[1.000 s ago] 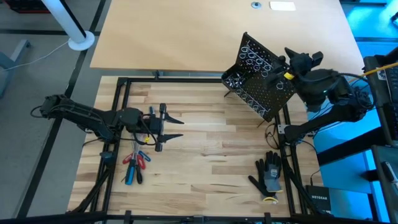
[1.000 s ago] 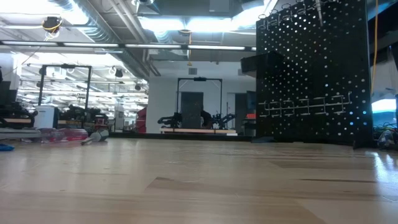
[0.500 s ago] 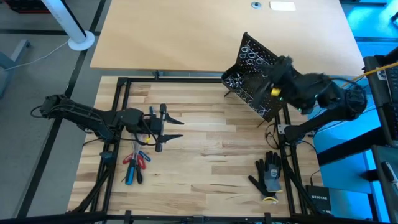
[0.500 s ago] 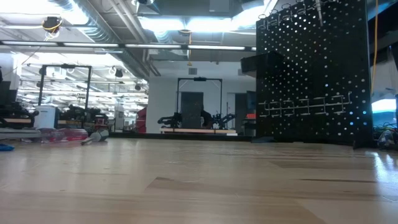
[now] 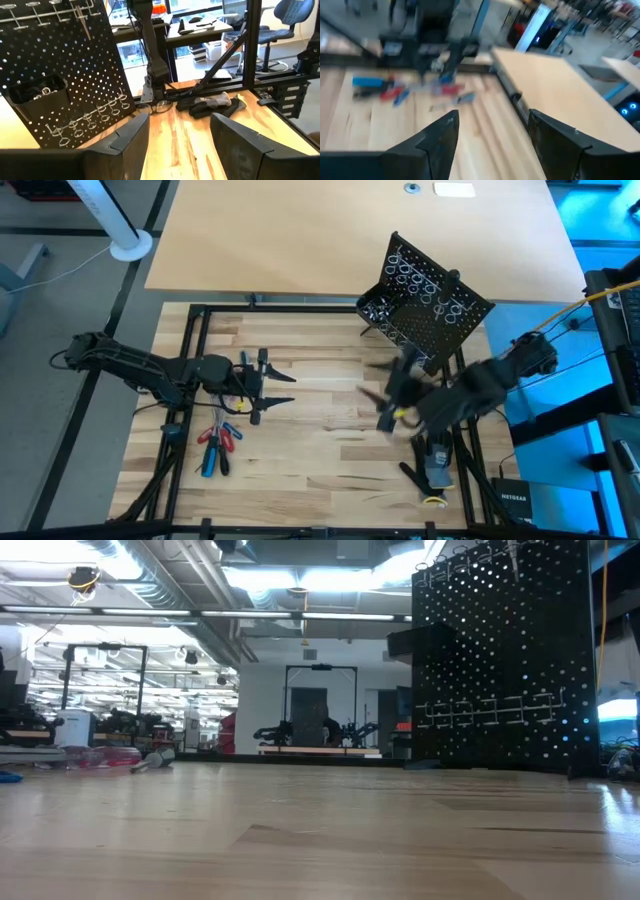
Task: Hang tools onto peg board
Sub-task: Hang the right gray screwdriver on the black pegboard
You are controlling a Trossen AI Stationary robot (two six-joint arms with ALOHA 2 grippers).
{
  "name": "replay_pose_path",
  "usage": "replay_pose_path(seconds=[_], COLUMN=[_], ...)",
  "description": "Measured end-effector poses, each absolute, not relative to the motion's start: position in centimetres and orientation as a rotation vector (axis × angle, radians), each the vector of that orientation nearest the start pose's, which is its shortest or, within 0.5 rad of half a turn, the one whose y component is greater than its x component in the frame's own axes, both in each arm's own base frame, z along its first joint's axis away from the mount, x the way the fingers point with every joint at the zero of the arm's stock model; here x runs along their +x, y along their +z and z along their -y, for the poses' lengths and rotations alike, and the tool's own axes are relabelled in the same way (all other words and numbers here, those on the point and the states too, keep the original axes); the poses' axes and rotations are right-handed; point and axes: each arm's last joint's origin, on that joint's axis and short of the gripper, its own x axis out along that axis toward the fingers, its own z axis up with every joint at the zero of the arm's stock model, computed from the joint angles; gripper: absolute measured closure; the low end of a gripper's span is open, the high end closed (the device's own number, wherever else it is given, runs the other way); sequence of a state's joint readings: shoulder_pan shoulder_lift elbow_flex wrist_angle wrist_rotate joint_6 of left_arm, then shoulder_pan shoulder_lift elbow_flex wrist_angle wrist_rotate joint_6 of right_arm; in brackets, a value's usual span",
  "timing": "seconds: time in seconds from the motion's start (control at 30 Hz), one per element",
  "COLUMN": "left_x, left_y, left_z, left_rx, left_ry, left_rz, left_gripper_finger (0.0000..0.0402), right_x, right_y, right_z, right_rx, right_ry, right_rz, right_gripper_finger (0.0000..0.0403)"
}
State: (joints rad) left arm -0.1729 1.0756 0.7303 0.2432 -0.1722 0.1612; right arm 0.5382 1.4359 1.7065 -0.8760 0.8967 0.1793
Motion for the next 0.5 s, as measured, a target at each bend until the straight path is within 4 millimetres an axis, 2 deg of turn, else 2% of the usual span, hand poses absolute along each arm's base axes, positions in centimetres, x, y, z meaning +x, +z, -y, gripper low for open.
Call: replay_pose_path(seconds=[0.1, 0.27, 0.5], left_x=[23.8, 23.9, 23.9], left_y=[29.8, 29.5, 28.9], left_z=[3.5, 3.2, 2.1], left_rx=[0.177, 0.17, 0.145], left_ry=[-0.005, 0.009, 0.052], left_rz=[-0.112, -0.146, -0.209], left_gripper_finger=[0.0201, 0.0202, 0.0202], right_x=[25.8, 26.9, 27.1], right_y=[41.6, 38.9, 36.5], right_z=[-13.6, -14.3, -14.3], right_rx=[-0.237, -0.228, -0.228], right_ry=[-0.391, -0.46, -0.575], right_rz=[-0.518, -0.625, -0.652], right_gripper_finger=[0.0166, 0.0166, 0.0166])
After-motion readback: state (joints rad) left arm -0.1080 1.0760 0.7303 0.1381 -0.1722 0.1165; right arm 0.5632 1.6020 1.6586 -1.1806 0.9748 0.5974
